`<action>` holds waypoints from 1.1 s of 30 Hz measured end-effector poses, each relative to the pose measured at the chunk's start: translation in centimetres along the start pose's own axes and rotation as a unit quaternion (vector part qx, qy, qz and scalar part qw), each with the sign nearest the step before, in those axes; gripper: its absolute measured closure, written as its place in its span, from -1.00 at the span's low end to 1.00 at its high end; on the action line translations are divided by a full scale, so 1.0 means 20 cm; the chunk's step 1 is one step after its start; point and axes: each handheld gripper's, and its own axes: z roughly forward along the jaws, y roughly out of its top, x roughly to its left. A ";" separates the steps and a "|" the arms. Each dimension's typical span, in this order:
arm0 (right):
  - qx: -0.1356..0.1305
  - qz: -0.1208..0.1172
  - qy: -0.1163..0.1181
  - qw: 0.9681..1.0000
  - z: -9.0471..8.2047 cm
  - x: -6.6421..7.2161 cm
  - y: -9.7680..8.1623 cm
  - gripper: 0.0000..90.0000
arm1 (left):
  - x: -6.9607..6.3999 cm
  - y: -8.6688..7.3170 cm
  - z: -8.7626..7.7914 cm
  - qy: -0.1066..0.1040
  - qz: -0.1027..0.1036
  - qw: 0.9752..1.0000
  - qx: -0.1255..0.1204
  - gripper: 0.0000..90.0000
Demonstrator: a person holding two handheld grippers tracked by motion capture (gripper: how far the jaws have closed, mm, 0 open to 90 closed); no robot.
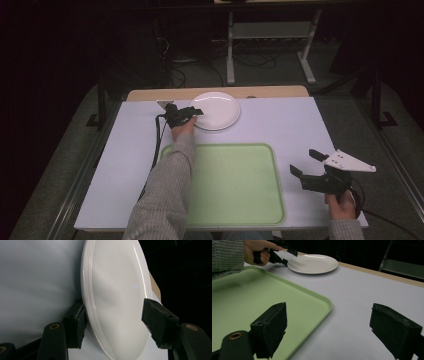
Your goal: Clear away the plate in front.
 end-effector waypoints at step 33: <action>0.008 -0.004 0.005 1.000 0.02 0.00 0.00 -0.70 | 0.10 0.02 -0.01 -0.033 0.010 0.999 0.002 0.87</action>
